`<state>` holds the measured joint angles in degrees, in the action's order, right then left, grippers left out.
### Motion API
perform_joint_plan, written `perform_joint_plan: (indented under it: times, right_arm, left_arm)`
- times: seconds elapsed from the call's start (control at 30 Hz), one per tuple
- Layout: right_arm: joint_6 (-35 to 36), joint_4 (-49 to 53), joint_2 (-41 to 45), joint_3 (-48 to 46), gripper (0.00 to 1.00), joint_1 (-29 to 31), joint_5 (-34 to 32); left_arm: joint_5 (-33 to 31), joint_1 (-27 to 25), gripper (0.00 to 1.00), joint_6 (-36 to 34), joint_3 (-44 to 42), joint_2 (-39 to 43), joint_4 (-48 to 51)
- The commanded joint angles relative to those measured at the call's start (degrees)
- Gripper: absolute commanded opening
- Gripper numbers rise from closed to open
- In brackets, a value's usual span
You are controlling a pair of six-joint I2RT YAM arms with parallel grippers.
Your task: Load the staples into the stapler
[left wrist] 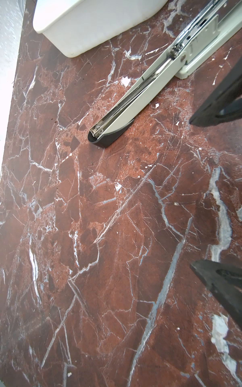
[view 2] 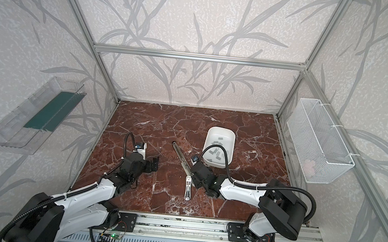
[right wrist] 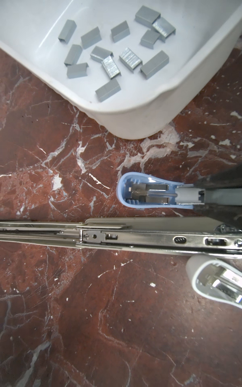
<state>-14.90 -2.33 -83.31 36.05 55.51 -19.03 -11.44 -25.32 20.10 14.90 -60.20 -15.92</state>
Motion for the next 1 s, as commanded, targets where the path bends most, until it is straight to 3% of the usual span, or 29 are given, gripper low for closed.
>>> perform_joint_plan:
  times: [0.0,0.47,0.97]
  right_arm:
    - [0.31,-0.04,-0.60,0.32,0.00,-0.14,-0.51]
    - [0.56,-0.75,-3.53,1.12,0.00,-0.75,-0.53]
    - [-1.97,5.03,3.25,3.59,0.00,2.04,2.18]
  left_arm:
    - [-0.11,0.36,0.99,0.28,1.51,-0.35,-0.18]
    - [-0.06,0.33,0.99,0.21,1.69,-0.61,-0.12]
    - [-0.11,0.36,0.99,0.21,1.72,-0.79,-0.08]
